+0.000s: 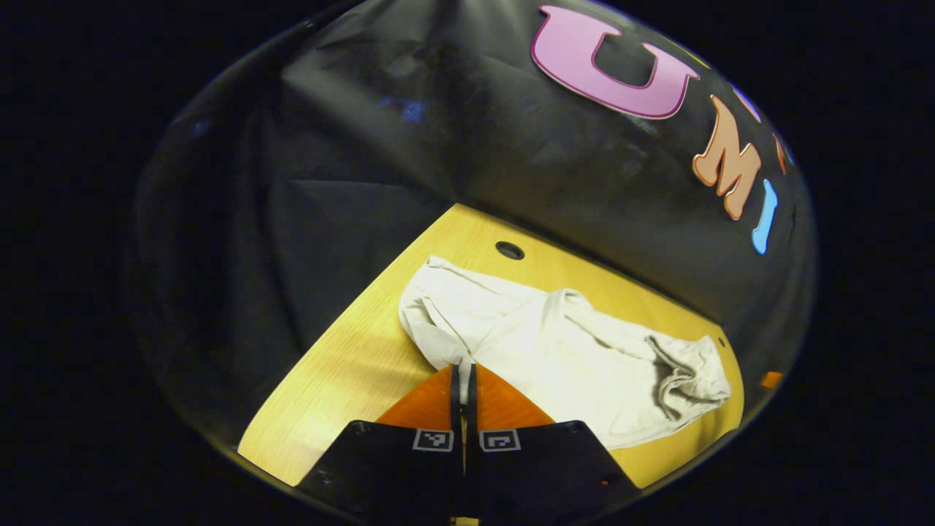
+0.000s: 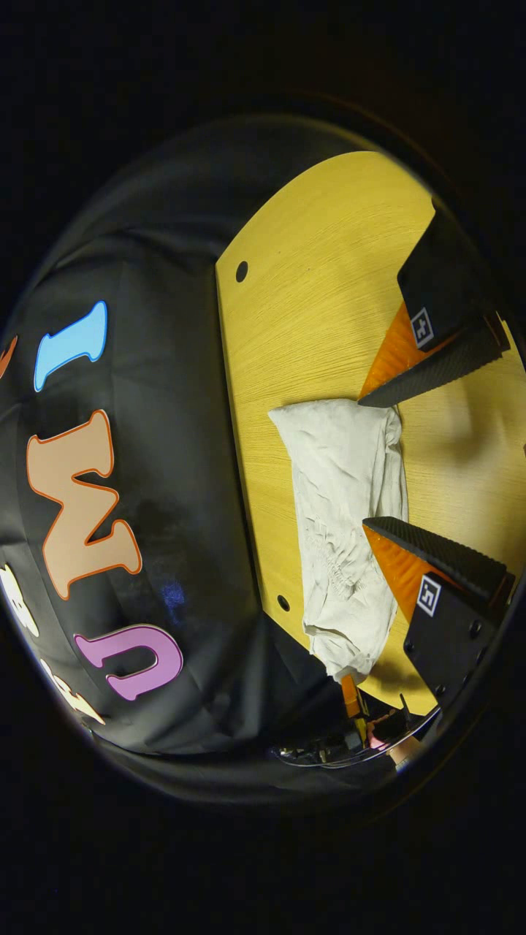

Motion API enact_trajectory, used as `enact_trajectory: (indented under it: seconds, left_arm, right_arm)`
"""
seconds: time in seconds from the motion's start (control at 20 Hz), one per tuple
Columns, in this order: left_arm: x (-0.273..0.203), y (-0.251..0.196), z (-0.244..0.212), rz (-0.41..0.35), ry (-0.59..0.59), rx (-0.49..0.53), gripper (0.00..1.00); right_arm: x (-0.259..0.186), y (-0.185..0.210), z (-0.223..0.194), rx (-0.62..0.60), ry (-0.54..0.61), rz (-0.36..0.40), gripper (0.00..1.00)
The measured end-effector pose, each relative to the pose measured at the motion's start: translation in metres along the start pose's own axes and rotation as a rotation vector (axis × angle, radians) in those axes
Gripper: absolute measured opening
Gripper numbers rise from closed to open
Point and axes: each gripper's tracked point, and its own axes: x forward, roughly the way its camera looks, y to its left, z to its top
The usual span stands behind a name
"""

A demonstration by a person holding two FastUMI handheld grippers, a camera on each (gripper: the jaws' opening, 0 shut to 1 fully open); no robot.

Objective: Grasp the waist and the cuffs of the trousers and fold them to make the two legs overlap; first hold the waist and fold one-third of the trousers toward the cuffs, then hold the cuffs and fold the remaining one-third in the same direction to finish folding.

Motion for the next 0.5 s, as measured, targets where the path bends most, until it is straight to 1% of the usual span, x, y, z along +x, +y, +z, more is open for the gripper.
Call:
enact_trajectory:
  seconds: [0.3, 0.5]
  left_arm:
    - [-0.014, -0.099, 0.031, -0.210, -0.072, -0.146, 0.00]
    - [-0.026, -0.164, 0.042, -0.318, -0.089, -0.140, 0.00]
  right_arm:
    - [-0.003, 0.004, 0.006, 0.030, -0.012, 0.027, 0.96]
    - [-0.006, -0.006, 0.010, 0.030, -0.014, 0.031, 0.96]
